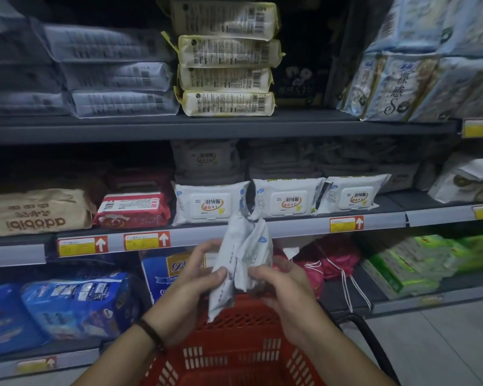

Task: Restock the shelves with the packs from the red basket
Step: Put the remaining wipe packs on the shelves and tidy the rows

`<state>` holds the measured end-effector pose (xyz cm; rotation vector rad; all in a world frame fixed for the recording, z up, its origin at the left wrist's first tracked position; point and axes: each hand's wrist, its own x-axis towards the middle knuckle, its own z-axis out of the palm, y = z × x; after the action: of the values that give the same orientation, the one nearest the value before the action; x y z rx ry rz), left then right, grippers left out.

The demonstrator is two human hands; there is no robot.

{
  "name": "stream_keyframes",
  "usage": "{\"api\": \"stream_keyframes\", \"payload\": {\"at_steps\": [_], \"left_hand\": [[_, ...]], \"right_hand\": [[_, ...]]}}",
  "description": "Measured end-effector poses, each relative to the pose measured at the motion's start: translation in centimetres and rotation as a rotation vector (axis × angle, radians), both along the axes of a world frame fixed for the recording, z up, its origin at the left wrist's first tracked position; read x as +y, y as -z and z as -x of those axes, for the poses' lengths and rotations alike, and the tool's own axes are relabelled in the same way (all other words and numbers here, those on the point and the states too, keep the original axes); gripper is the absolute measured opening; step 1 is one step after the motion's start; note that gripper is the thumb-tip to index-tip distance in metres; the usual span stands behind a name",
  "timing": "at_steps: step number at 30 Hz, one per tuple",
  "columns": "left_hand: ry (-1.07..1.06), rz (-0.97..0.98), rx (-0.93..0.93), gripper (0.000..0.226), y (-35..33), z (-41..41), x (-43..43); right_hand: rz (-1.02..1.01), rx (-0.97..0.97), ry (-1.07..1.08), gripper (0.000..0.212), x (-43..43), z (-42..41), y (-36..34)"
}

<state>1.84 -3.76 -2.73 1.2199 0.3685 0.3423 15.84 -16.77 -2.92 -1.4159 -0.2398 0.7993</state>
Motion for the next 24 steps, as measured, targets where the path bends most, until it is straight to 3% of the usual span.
{"api": "stream_keyframes", "payload": {"at_steps": [5,8,10,12,16,20,24], "left_hand": [[-0.197,-0.170,0.103,0.071,0.5,-0.2,0.1],[-0.174,-0.247,0.198,0.070,0.2,-0.2,0.2],[-0.173,-0.288,0.232,0.081,0.0,0.0,0.6],[-0.159,-0.320,0.238,0.087,0.1,0.4,1.0],[-0.143,-0.281,0.206,0.076,-0.2,0.9,1.3],[-0.290,-0.371,0.178,0.071,-0.6,1.0,2.3],[-0.284,-0.434,0.158,0.060,-0.5,0.8,2.4]], "right_hand": [[0.044,-0.263,0.091,0.048,-0.4,-1.4,-0.1],[0.138,-0.350,0.108,0.079,-0.2,-2.0,0.7],[0.186,-0.410,0.128,0.098,-0.1,-2.0,1.1],[0.184,-0.435,0.142,0.103,-0.2,-2.2,1.5],[0.176,-0.468,0.149,0.103,-0.5,-2.9,1.5],[0.259,-0.659,0.149,0.110,-1.0,-2.9,0.9],[0.287,-0.823,0.157,0.115,-1.5,-3.1,1.2]]}}
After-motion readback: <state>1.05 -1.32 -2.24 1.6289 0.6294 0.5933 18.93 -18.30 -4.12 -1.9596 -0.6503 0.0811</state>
